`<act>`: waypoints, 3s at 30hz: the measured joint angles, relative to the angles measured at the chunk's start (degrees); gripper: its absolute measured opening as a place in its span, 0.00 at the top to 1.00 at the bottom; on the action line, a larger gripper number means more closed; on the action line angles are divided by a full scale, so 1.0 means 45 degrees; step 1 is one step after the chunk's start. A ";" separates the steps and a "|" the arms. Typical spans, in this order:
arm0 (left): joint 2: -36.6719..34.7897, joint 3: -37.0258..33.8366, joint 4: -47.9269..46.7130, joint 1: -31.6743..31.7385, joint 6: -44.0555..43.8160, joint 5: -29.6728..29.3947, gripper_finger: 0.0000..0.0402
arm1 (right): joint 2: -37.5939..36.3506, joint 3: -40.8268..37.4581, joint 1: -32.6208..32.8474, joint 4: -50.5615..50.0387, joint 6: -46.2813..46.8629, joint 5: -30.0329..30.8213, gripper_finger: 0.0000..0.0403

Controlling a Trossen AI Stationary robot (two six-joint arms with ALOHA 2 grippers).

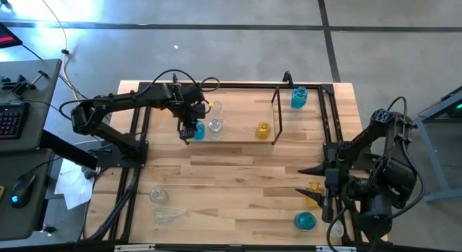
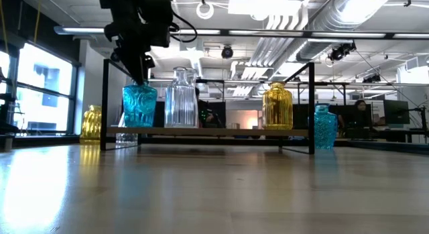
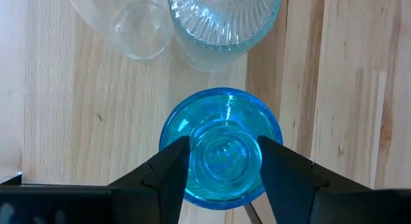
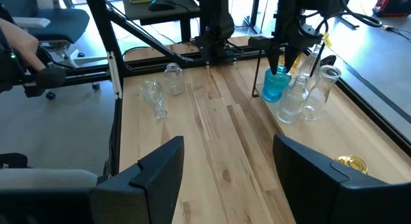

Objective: Sort vases onto shelf
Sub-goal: Put the blue vase on the shelf, then put the transparent vase on the shelf aligned with the other transparent vases

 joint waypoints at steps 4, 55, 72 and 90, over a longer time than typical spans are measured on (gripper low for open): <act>-0.0045 -0.0011 -0.0001 -0.0010 0.0011 -0.0050 0.57 | 0.0000 0.0000 0.0000 0.0000 -0.0005 -0.0004 0.45; -0.9645 0.3009 -0.2597 0.0282 -0.2748 -0.7080 0.55 | 0.0102 0.0003 -0.0797 -0.3057 0.1249 0.1081 0.45; -1.3399 0.0141 -0.2930 0.0282 -0.5123 -0.6992 0.55 | -0.0384 -0.0403 -0.6289 -0.3112 -0.0165 -0.3373 0.45; -1.4754 -0.1064 -0.2856 0.0282 -0.5293 -0.7122 0.55 | -0.0374 -0.0403 -1.1857 -0.3049 -0.1616 -0.4817 0.45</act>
